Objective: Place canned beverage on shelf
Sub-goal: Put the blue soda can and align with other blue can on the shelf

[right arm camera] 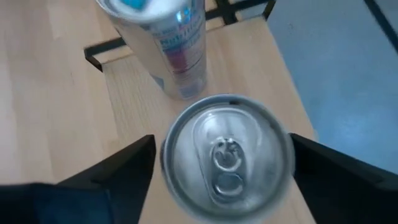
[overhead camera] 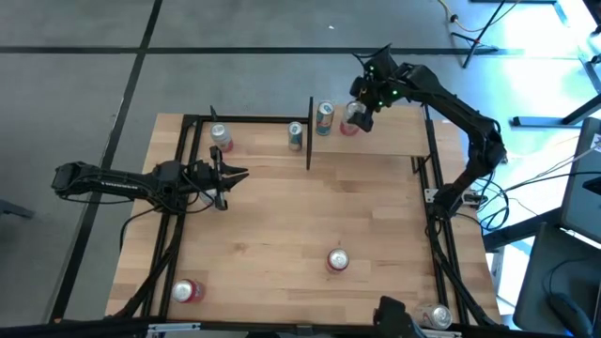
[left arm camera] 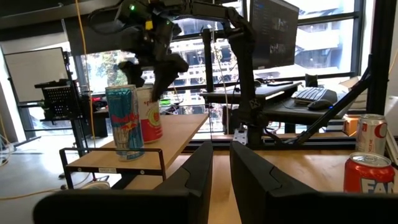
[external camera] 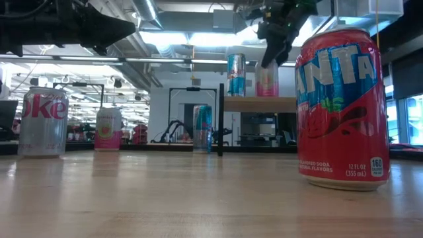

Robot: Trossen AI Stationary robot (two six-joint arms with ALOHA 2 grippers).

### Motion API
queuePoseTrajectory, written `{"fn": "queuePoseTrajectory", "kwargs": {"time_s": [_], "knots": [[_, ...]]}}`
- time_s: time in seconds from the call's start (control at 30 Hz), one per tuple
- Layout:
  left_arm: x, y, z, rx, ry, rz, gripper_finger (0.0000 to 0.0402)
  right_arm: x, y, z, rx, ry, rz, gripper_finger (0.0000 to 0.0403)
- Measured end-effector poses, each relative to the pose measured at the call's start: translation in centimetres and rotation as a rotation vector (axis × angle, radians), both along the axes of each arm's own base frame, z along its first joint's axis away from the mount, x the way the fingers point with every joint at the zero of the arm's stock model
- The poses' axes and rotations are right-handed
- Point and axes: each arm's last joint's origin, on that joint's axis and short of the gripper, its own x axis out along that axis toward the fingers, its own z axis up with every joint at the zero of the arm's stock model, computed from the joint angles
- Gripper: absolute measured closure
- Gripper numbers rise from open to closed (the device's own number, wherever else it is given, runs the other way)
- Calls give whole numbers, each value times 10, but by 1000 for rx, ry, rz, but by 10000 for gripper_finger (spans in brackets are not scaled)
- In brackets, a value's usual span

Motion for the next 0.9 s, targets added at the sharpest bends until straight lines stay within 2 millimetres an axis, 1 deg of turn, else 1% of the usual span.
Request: {"fn": "queuePoseTrajectory", "kwargs": {"time_s": [0.13,0.23,0.3,0.4,0.47,0.53,0.6,0.73,0.9], "knots": [[0,0,0,0,-1,0,353,-13,12,28,-11,-16,2,89],[0,0,0,0,-3,0,353,-20,26,46,1,-62,11,97],[2,0,0,0,-5,-1,353,-23,39,54,20,-108,27,100],[7,0,-2,0,-1,-4,353,-20,67,57,57,-152,115,100],[11,0,-3,0,-12,-3,353,-15,86,51,63,-159,176,100],[15,1,-3,-2,-22,9,353,-10,106,41,46,-151,254,100],[19,1,-5,-2,-25,12,353,-11,122,29,28,-133,302,100],[32,2,-2,22,8,20,353,-20,149,2,27,-161,334,100],[53,3,4,31,50,24,353,-26,187,-37,-20,-343,473,100]]}}
